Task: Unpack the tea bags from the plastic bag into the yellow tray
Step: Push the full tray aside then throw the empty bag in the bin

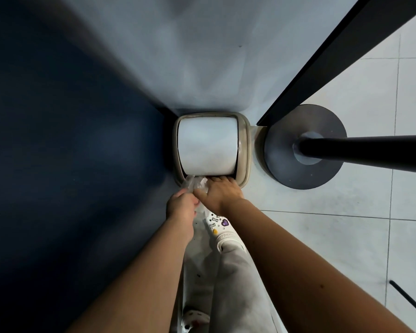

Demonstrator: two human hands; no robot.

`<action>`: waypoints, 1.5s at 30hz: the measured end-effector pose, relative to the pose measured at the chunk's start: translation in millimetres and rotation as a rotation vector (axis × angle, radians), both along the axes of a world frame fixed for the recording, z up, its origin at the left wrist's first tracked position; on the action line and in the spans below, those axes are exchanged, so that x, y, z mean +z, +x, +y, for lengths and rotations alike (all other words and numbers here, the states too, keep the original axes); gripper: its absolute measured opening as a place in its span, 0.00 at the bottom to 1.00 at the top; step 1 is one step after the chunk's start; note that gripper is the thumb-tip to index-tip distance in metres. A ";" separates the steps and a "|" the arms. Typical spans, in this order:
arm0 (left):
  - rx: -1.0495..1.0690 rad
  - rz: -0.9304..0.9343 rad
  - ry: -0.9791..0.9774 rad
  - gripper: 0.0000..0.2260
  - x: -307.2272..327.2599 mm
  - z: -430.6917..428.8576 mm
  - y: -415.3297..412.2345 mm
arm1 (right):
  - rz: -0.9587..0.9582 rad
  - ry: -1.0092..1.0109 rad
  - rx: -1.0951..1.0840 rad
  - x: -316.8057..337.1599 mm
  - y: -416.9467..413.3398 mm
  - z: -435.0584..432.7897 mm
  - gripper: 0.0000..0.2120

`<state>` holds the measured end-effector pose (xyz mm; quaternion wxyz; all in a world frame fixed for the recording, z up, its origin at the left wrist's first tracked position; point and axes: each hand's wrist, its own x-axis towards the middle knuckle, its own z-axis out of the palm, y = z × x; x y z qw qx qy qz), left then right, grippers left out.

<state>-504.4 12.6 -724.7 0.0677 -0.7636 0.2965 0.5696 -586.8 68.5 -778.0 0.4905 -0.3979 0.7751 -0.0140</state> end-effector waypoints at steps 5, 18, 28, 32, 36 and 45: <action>0.091 -0.075 -0.038 0.11 -0.2 -14.4 -11.8 | -0.044 -0.374 -0.159 -3.6 -4.0 33.2 0.15; 0.181 0.106 0.115 0.14 17.7 -9.5 -7.2 | -0.151 -0.512 -0.448 20.7 26.2 54.2 0.24; 0.417 0.279 0.183 0.29 6.1 -15.8 -28.8 | 0.106 -0.506 -0.053 8.9 11.9 74.2 0.26; 0.123 0.162 0.222 0.31 5.3 -25.0 -20.6 | 0.198 -0.368 0.134 -1.2 2.5 60.3 0.29; 0.063 0.178 0.181 0.28 4.8 -17.0 -18.2 | 0.211 -0.263 0.158 -5.7 5.1 43.1 0.33; -0.126 0.207 0.258 0.29 -11.4 -24.9 -30.3 | 0.177 -0.433 -0.031 11.8 19.2 71.9 0.28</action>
